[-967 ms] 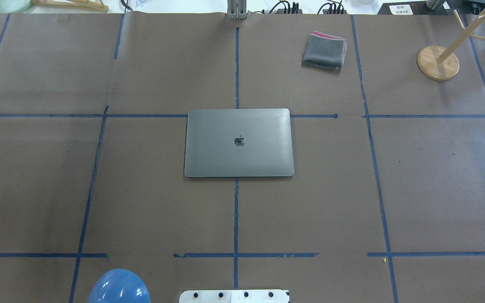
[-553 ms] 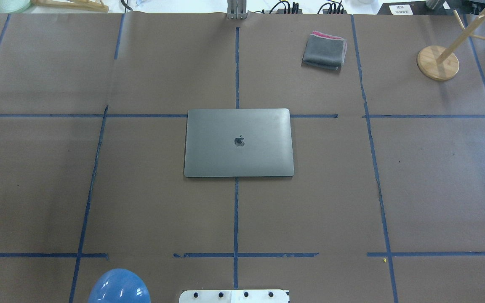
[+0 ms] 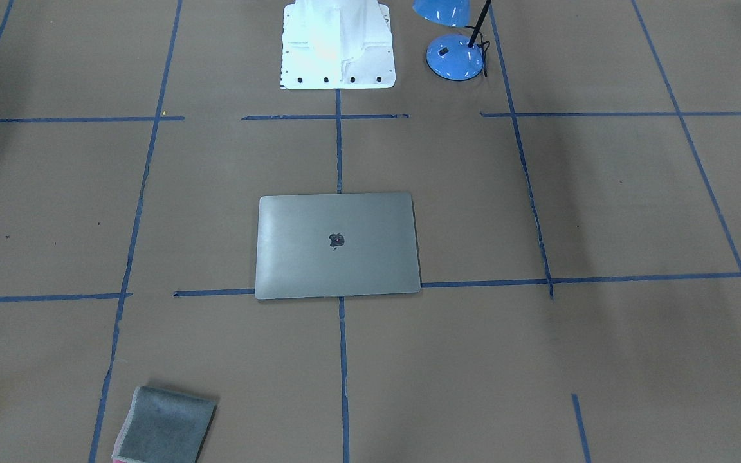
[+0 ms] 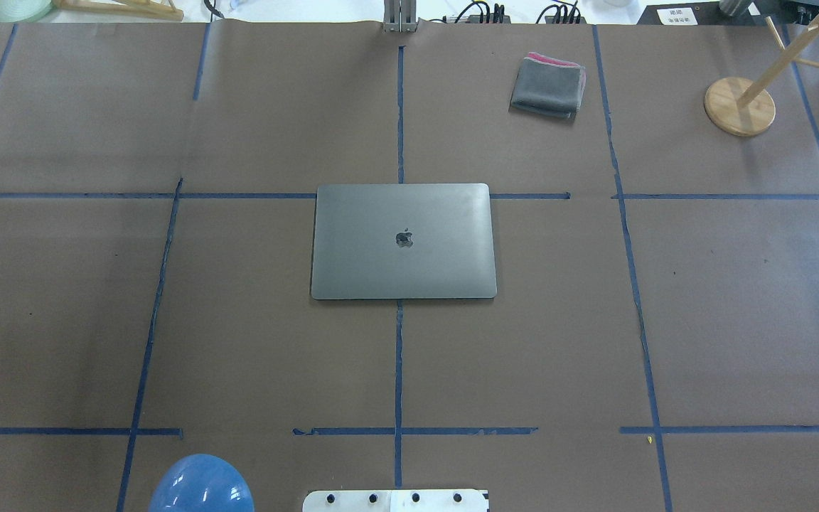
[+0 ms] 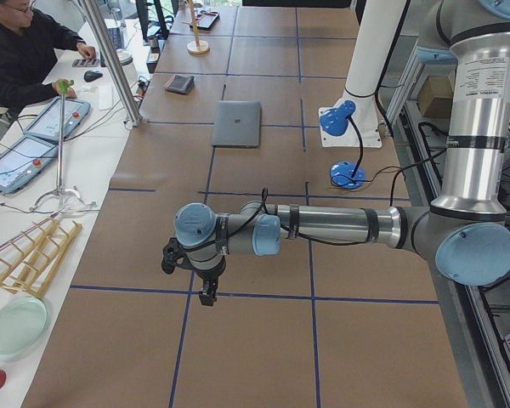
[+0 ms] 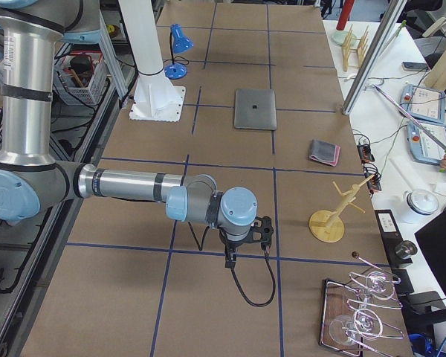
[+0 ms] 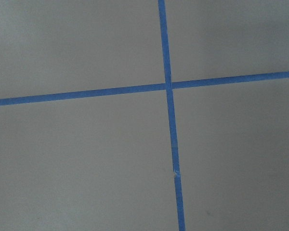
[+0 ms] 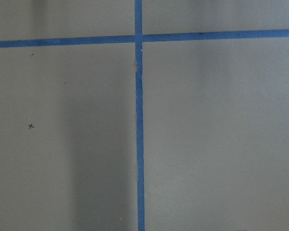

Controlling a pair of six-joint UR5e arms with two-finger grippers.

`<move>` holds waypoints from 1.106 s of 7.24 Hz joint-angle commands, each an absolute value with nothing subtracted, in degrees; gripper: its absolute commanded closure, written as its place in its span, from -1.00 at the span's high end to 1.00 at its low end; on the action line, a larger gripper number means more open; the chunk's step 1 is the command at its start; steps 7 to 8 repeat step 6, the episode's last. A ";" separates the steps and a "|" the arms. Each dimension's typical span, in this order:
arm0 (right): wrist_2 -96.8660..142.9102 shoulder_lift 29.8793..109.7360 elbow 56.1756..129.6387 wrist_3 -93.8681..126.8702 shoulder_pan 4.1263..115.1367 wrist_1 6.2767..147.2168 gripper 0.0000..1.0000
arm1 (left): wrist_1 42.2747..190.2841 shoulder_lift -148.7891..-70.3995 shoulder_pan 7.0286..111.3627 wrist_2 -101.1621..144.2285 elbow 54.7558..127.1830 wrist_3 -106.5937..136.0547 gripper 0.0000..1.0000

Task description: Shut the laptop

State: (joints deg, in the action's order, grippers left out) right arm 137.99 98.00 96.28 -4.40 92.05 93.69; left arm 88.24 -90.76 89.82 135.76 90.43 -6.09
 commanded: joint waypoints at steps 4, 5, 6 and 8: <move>137.90 97.91 96.24 -4.39 92.20 93.60 1.00 | 88.24 -91.14 89.82 135.70 90.35 -5.89 0.99; 137.90 97.65 96.24 -4.31 92.28 93.60 1.00 | 88.24 -91.14 89.82 135.70 90.35 -5.89 0.99; 137.90 97.56 96.24 -4.31 92.37 93.60 1.00 | 88.24 -91.14 89.82 135.70 90.35 -5.89 0.99; 137.90 97.56 96.24 -4.31 92.37 93.60 1.00 | 88.24 -91.14 89.82 135.70 90.35 -5.89 0.99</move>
